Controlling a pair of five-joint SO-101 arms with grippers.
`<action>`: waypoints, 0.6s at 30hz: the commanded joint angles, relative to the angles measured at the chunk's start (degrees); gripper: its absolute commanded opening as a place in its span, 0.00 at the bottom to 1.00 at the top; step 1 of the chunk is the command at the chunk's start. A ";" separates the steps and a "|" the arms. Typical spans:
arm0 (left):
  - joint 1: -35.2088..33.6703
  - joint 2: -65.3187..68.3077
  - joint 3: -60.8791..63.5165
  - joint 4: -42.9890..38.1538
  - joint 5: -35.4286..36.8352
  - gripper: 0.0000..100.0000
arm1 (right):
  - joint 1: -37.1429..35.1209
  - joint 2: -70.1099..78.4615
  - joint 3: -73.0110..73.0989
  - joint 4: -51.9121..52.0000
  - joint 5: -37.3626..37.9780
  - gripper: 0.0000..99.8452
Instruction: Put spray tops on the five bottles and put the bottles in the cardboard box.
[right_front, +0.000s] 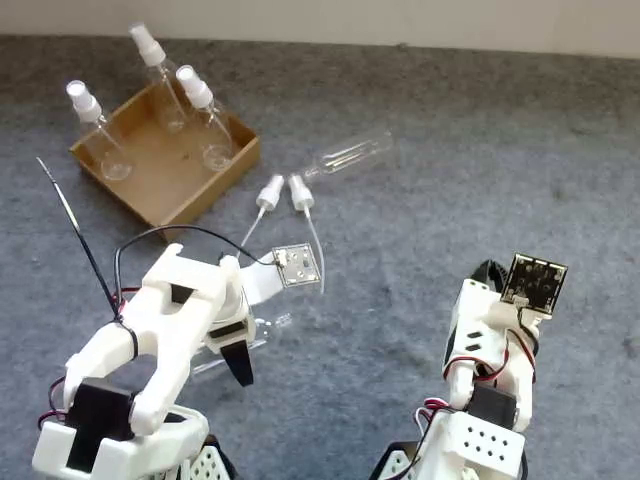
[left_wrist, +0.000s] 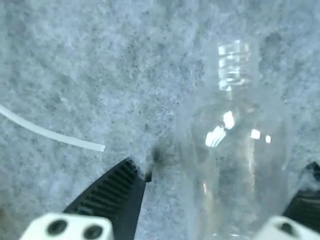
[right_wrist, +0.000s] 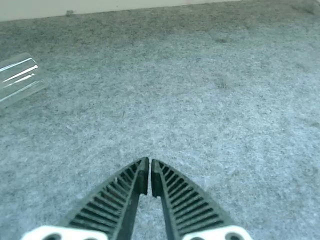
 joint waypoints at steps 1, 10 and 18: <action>-0.40 -0.04 -2.51 -0.79 0.97 0.25 | -0.57 -0.04 8.22 0.22 0.53 0.01; -0.13 -0.48 -2.95 -0.70 0.79 0.15 | -0.40 -0.04 8.22 0.22 0.53 0.01; 2.77 -20.53 -7.52 6.33 0.97 0.15 | -0.40 -0.04 8.22 0.22 0.53 0.01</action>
